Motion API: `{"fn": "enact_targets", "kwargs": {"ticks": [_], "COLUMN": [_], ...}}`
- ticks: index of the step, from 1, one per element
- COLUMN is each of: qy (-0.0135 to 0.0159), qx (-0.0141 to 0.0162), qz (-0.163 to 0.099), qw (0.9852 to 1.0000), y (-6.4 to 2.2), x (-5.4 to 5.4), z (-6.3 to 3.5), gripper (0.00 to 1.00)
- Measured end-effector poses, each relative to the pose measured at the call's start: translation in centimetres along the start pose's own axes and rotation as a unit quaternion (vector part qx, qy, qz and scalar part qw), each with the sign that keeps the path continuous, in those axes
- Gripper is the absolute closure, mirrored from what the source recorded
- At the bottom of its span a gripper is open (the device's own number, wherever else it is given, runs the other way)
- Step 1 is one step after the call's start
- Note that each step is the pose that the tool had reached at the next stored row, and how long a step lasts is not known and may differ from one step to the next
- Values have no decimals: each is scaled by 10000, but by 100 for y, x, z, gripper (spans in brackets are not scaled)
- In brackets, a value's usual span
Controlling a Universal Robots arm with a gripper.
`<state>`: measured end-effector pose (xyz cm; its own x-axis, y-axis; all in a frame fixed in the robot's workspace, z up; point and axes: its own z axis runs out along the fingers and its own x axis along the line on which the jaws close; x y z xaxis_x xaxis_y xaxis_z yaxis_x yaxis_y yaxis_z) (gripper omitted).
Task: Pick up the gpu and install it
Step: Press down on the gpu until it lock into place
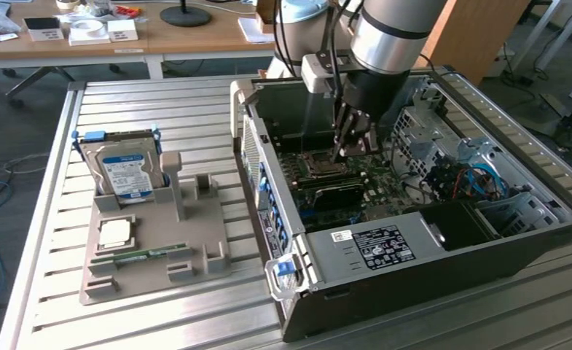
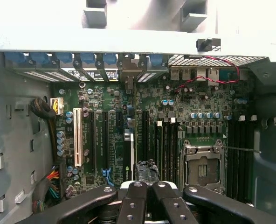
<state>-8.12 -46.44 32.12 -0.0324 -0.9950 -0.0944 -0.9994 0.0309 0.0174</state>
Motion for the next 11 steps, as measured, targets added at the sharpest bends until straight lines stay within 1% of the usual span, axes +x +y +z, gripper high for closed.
{"fn": "enact_targets", "kwargs": {"ticks": [5,11], "qy": [0,0], "qx": [0,0], "qz": [0,0], "qw": [10000,10000], "y": [0,0], "x": [-2,-2], "z": [-20,-21], "gripper": [89,89]}}
